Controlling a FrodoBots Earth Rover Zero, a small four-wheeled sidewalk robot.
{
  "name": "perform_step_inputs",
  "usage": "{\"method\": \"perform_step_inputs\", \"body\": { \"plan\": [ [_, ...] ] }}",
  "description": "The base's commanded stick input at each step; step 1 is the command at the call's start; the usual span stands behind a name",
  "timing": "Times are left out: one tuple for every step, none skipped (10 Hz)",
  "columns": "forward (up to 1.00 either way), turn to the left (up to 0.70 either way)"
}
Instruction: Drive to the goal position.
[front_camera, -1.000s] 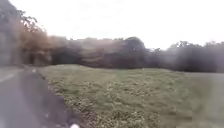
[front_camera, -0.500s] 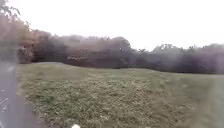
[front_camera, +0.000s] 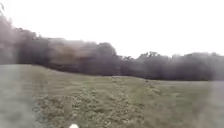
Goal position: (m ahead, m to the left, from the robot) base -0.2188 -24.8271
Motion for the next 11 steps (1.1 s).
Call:
{"method": "perform_step_inputs", "body": {
  "plan": [
    [0.85,0.0],
    [0.85,0.0],
    [0.85,0.0],
    [0.85,-0.23],
    [0.85,-0.32],
    [0.85,-0.34],
    [0.85,-0.34],
    [0.85,-0.34],
    [0.85,-0.34],
    [0.85,-0.34],
    [0.85,-0.34]
  ]
}}
